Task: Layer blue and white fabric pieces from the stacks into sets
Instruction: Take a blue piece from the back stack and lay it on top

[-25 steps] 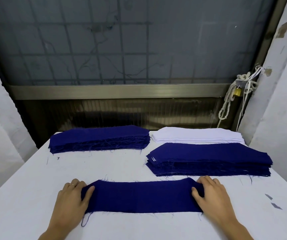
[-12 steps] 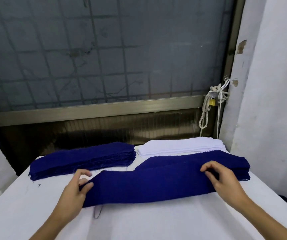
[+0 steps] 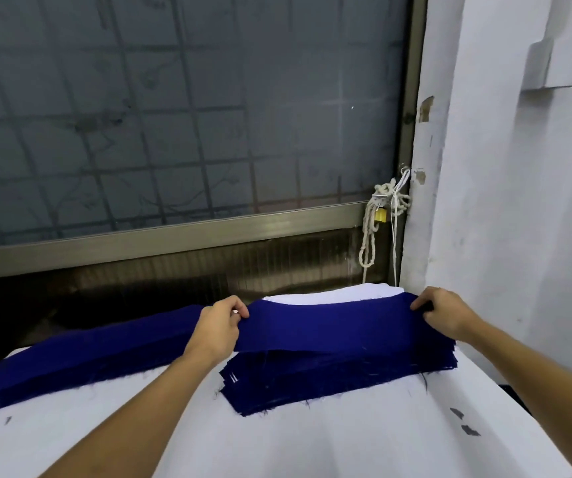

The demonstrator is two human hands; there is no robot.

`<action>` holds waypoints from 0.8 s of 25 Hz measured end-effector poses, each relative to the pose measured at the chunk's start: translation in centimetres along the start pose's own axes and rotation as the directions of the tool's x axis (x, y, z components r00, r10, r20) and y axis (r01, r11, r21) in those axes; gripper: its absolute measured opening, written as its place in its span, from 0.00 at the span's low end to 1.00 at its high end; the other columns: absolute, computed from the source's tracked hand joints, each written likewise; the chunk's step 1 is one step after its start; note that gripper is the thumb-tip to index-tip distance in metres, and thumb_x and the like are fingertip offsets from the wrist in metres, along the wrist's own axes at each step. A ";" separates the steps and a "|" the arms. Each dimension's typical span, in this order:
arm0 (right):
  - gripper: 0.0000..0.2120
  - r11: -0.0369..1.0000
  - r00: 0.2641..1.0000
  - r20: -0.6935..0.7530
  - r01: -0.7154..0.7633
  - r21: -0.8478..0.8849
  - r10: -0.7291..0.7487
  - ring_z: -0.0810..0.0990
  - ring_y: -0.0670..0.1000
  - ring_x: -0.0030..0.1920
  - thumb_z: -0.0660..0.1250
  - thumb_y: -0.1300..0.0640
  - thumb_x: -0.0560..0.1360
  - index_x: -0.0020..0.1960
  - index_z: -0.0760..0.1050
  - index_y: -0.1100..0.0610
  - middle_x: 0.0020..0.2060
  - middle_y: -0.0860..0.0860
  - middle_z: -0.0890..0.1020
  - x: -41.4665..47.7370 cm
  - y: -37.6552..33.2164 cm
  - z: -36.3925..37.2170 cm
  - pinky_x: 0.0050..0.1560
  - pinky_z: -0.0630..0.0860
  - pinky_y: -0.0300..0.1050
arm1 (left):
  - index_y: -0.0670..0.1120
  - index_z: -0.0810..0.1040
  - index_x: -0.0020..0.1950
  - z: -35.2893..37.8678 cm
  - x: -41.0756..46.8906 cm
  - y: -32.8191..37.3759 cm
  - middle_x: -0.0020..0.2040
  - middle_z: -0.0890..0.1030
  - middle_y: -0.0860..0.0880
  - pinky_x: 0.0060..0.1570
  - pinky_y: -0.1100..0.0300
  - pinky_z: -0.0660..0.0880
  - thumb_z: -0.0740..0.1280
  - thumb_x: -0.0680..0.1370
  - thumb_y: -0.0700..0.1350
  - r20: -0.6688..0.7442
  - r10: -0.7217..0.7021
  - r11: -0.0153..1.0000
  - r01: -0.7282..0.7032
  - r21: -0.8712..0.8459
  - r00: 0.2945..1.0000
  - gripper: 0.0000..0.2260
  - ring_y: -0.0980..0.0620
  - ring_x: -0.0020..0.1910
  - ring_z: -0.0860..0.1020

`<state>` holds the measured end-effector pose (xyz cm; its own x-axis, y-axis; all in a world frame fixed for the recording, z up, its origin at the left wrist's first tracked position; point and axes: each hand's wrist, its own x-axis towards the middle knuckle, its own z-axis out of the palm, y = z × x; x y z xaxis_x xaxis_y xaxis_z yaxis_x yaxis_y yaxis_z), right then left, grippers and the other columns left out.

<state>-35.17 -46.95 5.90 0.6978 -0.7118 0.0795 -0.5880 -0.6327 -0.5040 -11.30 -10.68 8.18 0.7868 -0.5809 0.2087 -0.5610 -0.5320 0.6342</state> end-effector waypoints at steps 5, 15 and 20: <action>0.21 0.995 0.993 0.063 -0.095 -0.016 0.096 0.75 0.53 0.57 0.56 0.74 0.76 0.56 0.81 0.55 0.61 0.55 0.78 0.8 1.0 0.8 0.63 0.74 0.45 | 0.51 0.78 0.54 2.9 0.8 -0.9 0.51 0.81 0.47 0.49 0.49 0.82 0.57 0.85 0.37 0.061 -0.092 0.987 0.084 0.134 0.994 0.12 0.49 0.47 0.81; 0.24 0.997 0.996 -0.051 -0.072 -0.017 0.071 0.78 0.57 0.58 0.54 0.75 0.74 0.57 0.83 0.57 0.59 0.56 0.81 0.8 2.4 2.2 0.61 0.76 0.46 | 0.48 0.76 0.54 4.3 1.3 -3.4 0.54 0.79 0.47 0.48 0.57 0.82 0.58 0.81 0.28 0.124 -0.152 0.974 0.128 0.185 0.980 0.16 0.51 0.50 0.79; 0.22 0.983 0.999 -0.036 -0.036 -0.180 0.030 0.76 0.53 0.57 0.57 0.71 0.77 0.59 0.82 0.52 0.60 0.52 0.80 0.7 3.2 3.3 0.60 0.76 0.45 | 0.52 0.73 0.53 5.4 0.3 -4.0 0.54 0.80 0.49 0.43 0.59 0.80 0.58 0.81 0.30 0.231 -0.162 0.942 0.080 0.327 0.959 0.16 0.51 0.48 0.80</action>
<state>-35.17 -48.47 1.52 0.6647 -0.7410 0.0955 -0.6767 -0.6512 -0.3435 -10.16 -12.06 1.72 0.7863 -0.6133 -0.0746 -0.5491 -0.7491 0.3706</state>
